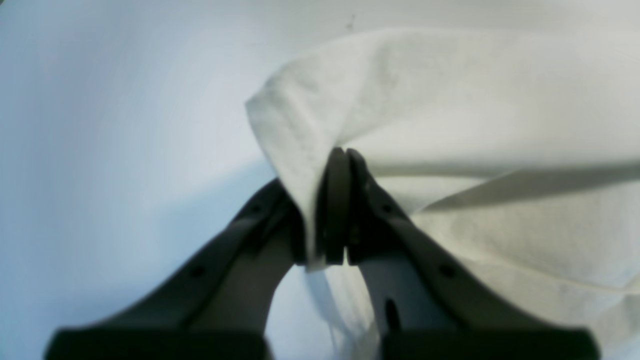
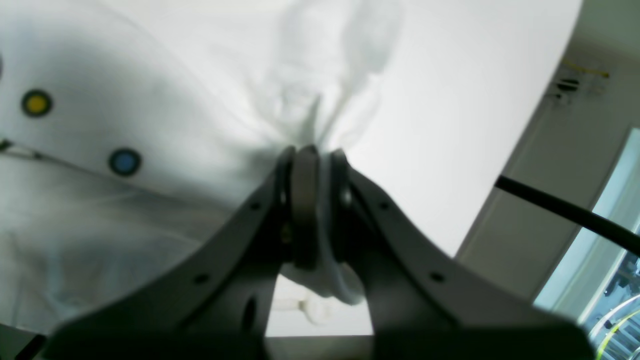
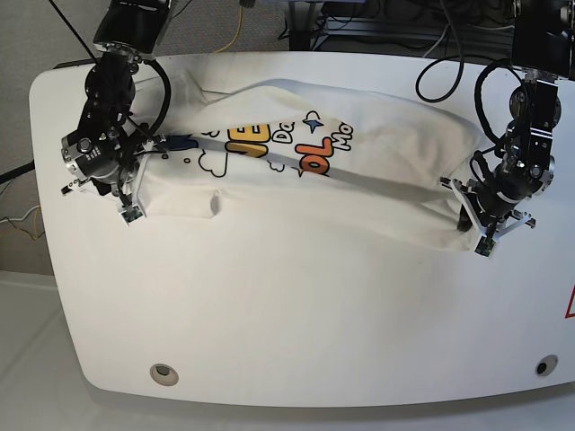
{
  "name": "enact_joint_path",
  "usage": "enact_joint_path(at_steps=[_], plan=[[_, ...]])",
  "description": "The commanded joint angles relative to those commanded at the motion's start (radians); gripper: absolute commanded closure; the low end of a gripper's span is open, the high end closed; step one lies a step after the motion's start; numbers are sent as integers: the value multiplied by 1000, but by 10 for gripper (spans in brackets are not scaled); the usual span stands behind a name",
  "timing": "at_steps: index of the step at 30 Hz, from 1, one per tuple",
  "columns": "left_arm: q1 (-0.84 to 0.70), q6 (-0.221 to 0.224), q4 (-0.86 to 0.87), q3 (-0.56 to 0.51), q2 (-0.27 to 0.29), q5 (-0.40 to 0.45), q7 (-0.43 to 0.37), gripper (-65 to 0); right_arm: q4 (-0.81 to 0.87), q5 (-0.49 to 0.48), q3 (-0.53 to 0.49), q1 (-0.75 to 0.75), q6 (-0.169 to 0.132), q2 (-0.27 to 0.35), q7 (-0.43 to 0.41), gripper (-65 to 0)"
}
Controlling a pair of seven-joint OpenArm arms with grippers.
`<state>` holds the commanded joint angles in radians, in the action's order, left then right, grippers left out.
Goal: Fold the T-shirt properly
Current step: 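Carry the hem with both grippers over the shirt toward the collar, then lower the hem onto the shirt and open both grippers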
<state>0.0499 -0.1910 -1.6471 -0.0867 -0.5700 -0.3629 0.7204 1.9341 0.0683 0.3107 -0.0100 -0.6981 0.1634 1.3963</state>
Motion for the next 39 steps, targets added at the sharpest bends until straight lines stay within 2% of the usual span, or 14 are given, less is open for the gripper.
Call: enact_joint_path(at_steps=[13, 24, 39], plan=[[-31, 0, 43, 0, -14, 2, 0, -29, 0, 0, 5, 91, 0, 2, 0, -23], [-103, 2, 44, 0, -14, 2, -2, -29, 0, 0, 8, 147, 0, 37, 0, -23], [-157, 8, 71, 0, -6, 2, -3, -30, -3, 2, 8, 167, 0, 17, 0, -23]])
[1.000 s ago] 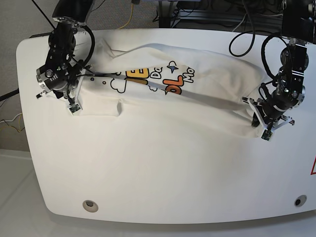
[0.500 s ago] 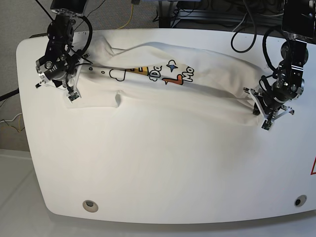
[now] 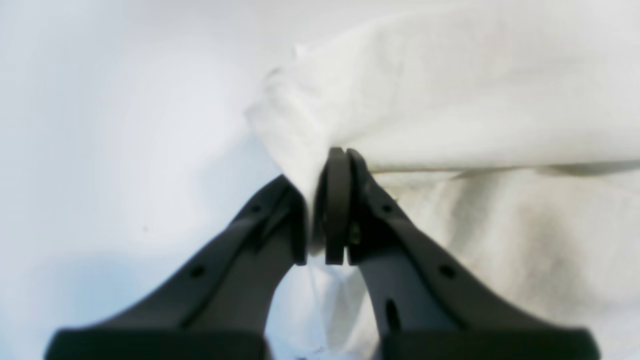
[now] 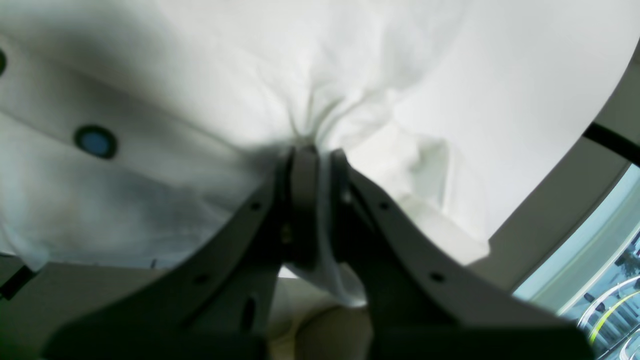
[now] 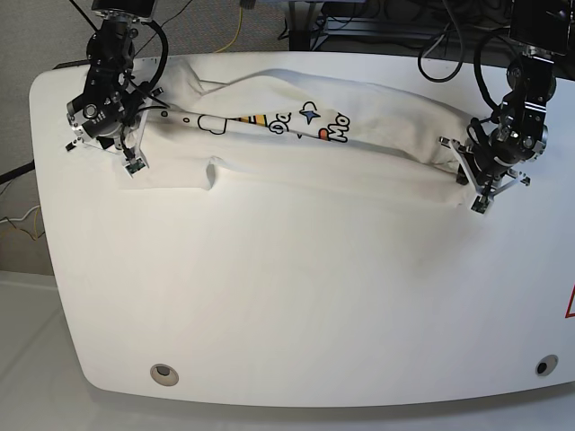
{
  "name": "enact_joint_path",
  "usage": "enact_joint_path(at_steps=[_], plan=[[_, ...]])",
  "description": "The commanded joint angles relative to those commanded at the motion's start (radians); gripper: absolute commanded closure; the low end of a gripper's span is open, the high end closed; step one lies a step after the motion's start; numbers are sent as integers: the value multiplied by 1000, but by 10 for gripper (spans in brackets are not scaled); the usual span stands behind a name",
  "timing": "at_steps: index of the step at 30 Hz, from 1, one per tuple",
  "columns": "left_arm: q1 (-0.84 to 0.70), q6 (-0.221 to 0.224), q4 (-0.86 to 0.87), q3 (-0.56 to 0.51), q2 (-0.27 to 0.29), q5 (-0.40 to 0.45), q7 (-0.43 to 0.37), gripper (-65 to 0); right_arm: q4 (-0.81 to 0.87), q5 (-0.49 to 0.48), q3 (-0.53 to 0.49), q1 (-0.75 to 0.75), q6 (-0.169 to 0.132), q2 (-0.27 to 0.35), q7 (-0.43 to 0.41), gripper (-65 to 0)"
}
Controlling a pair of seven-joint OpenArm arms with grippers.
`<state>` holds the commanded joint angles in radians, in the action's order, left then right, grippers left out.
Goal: Fold the T-shirt properly
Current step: 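Lower the hem onto the shirt and open both grippers, then close both grippers on the folded edge of the shirt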
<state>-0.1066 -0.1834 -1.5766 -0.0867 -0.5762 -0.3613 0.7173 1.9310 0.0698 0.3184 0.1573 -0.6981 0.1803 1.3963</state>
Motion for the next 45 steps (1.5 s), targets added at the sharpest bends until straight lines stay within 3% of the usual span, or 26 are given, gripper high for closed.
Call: enact_joint_path(at_steps=[8, 11, 14, 17, 22, 25, 30, 37, 45], plan=[[0, 0, 26, 2, -2, 0, -2, -44, 0, 0, 0, 0, 0, -9, 0, -24], [0, 0, 25, 2, -2, 0, -2, -114, 0, 0, 0, 0, 0, -11, 0, -28], [0, 0, 21, 25, -2, 0, -2, -226, 0, 0, 0, 0, 0, -18, 0, -42], [-2, 0, 18, 49, 0, 0, -2, -354, 0, 0, 2, 0, 0, -32, 0, -120], [-2, 0, 2, 54, 0, -2, -2, -468, 2, 0, 2, 0, 0, -35, 0, -299], [-2, 0, -21, 54, 0, -2, 0, -479, 3, 0, 2, -5, 0, -37, 0, -387], [2, 0, -52, 55, -2, -2, 3, -479, 9, 0, 0, -25, 0, -37, 0, -475], [3, 0, -118, 103, -3, 0, 15, -483, 43, 0, 2, -63, 0, -34, 0, -503], [95, -5, -161, 118, -2, -2, 160, -481, 48, 0, 0, -100, 0, -20, 0, -503]])
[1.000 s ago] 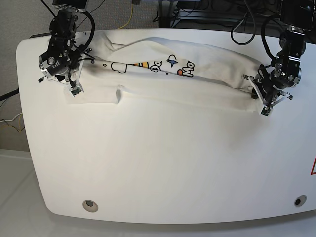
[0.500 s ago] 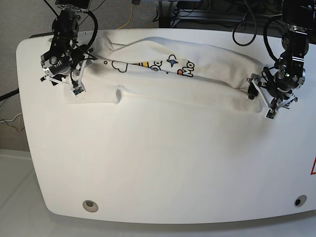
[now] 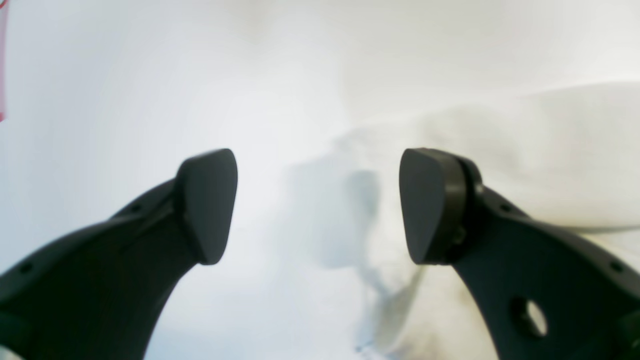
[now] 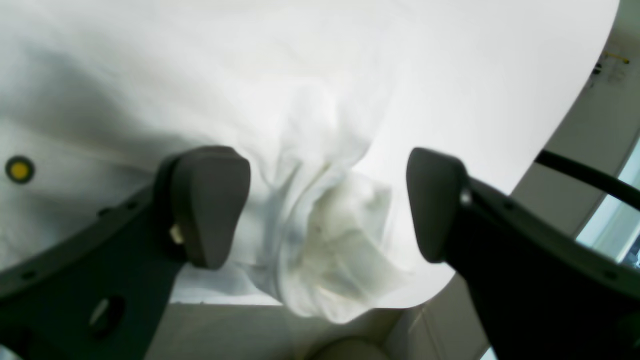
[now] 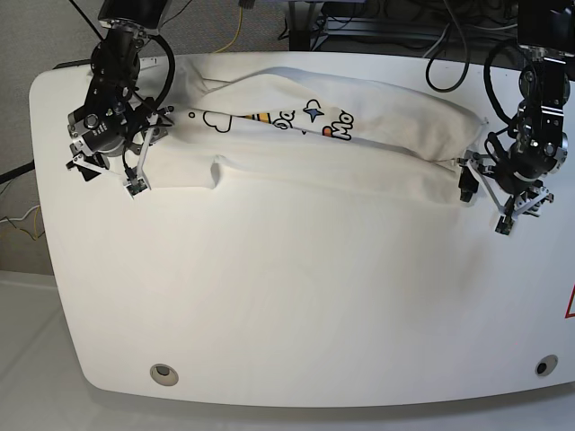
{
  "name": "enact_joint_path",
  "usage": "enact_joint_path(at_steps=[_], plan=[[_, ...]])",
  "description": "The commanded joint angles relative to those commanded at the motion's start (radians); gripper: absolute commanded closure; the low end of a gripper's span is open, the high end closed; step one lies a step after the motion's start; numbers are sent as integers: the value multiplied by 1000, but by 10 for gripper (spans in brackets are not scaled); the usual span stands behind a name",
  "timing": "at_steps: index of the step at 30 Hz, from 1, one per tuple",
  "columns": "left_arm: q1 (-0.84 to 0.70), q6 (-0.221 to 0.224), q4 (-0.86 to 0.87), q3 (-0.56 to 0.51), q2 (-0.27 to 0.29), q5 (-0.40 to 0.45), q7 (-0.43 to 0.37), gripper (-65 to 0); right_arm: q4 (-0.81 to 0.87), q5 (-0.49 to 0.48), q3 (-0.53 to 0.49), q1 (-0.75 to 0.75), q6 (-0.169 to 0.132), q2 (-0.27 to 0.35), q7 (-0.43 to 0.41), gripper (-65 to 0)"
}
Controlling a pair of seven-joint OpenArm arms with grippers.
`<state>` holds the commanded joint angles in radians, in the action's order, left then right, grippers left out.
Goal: Fold the T-shirt properly
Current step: 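Close both grippers on the folded edge of the shirt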
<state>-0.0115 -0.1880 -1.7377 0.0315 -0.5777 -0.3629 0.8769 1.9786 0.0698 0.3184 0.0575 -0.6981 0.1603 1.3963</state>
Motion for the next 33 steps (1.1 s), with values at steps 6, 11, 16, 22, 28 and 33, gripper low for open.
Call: enact_joint_path(at_steps=[6, 11, 16, 22, 28, 33], plan=[[31, 0, 0, 0, 3, -5, 17, -481, 21, -5, 0, -3, 0, 0, 0, -501], [29, 2, -15, -12, 38, -2, 37, -479, 23, -11, 0, -2, 0, -2, 0, -477], [25, 0, -60, -12, 86, -2, 109, -453, 31, -11, 2, 17, 0, -3, 0, -312], [8, -2, -106, -12, 117, -2, 161, -291, 35, -11, 2, 34, 0, -12, 0, -42], [-18, 3, -107, -12, 117, -3, 164, -86, 35, -11, 26, 55, 0, -31, 0, -13], [-54, 3, -106, -12, 127, -2, 164, -21, 34, -11, 34, 72, 0, -31, 0, -13]])
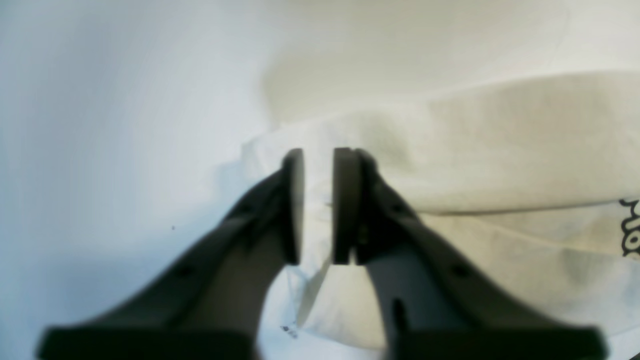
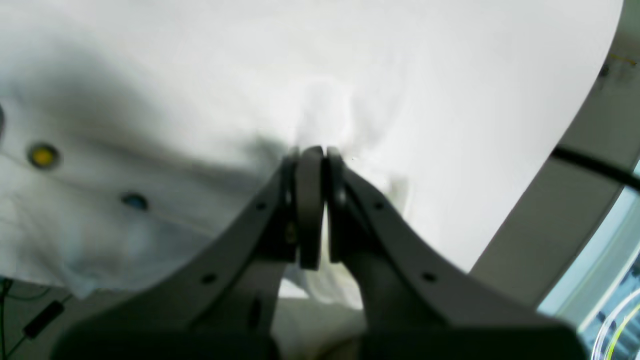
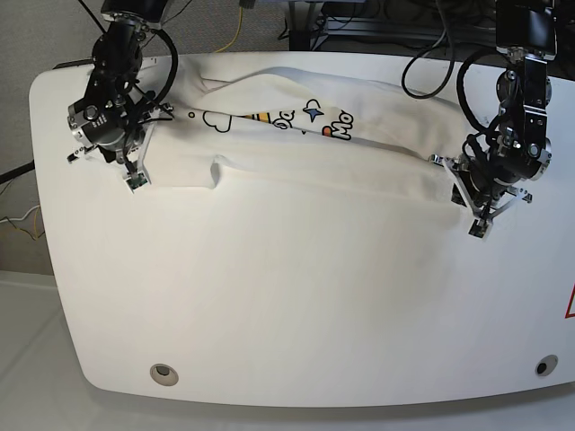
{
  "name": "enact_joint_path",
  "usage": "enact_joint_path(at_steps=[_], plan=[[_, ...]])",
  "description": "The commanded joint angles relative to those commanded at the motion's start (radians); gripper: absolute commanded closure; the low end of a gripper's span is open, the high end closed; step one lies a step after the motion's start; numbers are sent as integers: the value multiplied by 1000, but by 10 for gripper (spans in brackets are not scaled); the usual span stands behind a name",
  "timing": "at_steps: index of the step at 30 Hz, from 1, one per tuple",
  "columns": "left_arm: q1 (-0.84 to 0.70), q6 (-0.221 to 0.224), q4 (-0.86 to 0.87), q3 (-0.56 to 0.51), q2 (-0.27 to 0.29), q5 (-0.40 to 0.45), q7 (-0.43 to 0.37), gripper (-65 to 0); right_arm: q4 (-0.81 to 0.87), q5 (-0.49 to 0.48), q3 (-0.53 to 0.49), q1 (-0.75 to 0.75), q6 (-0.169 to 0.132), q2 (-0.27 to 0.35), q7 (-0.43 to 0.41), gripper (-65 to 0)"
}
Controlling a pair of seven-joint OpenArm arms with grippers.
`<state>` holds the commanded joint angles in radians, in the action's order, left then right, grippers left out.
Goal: Fold the T-shirt properly
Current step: 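Close both grippers on the folded edge of the shirt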
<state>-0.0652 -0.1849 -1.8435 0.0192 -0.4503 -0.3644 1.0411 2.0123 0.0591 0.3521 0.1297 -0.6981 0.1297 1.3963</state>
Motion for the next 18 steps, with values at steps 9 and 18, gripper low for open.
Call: enact_joint_path(at_steps=[9, 18], plan=[[-61, 0, 6, 0, 40, 2, -5, -21, -6, -2, -2, 34, 0, -2, 0, -13], [-83, 2, 64, -21, 71, 3, -68, -21, -55, 9, -3, 43, 0, -26, 0, -13]])
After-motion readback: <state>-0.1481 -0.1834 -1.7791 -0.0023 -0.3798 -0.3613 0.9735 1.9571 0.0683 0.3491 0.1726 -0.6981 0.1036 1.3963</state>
